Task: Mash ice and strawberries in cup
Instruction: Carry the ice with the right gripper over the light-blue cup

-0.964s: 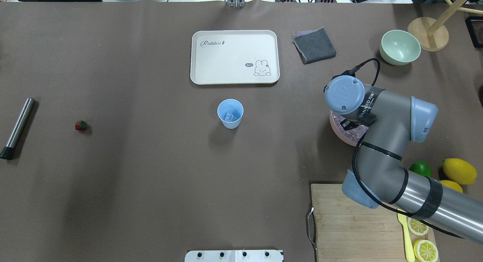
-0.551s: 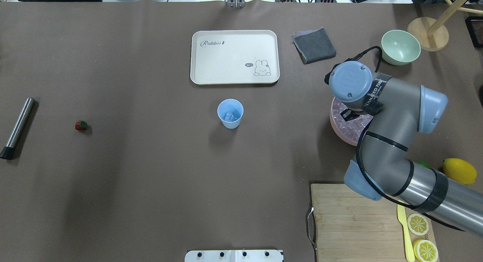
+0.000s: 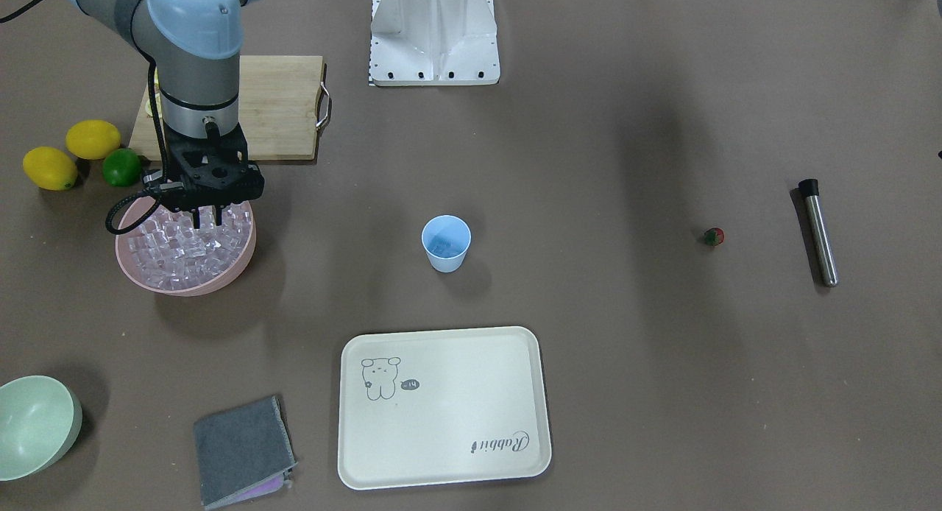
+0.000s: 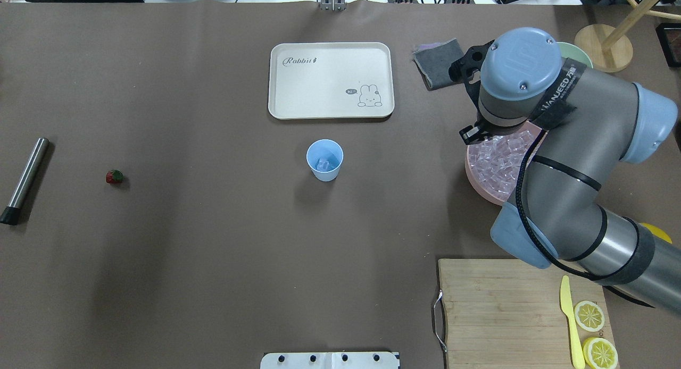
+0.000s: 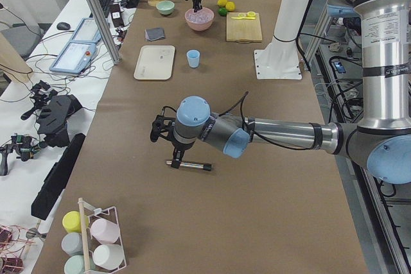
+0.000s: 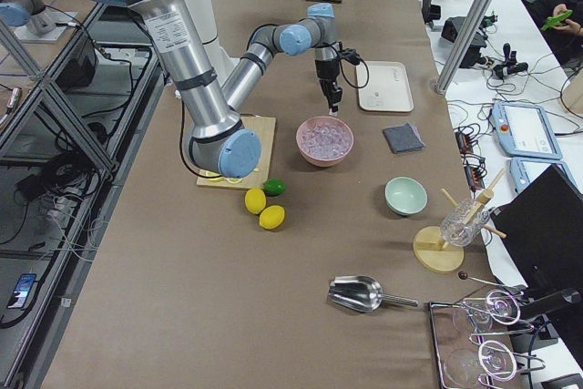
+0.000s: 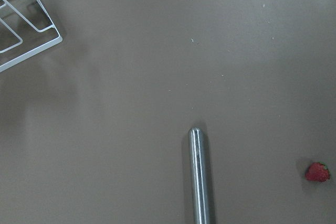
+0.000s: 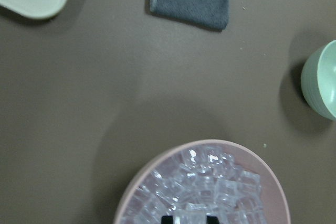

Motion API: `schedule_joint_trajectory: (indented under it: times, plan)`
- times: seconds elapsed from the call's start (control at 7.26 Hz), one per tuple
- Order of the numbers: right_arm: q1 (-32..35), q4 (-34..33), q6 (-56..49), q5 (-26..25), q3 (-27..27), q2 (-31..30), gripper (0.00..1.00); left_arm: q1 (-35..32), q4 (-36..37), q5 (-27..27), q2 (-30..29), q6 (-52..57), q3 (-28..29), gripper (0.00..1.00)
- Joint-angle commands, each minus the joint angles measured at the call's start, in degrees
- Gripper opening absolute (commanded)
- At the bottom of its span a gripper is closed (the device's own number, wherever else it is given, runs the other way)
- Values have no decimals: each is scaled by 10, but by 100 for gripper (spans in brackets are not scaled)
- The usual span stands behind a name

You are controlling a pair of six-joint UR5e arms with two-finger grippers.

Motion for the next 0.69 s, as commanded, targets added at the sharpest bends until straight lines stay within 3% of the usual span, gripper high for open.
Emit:
schedule_joint_trajectory:
  times: [0.0, 0.14, 0.55]
  plan:
    - [-19, 104, 98, 24, -20, 18, 28, 0, 0, 0, -1, 0, -3, 97]
    - [-32, 157, 137, 25, -35, 30, 29, 0, 0, 0, -1, 0, -4, 97]
    - [-105, 171, 267, 11, -67, 114, 29, 0, -5, 0, 1, 0, -4, 97]
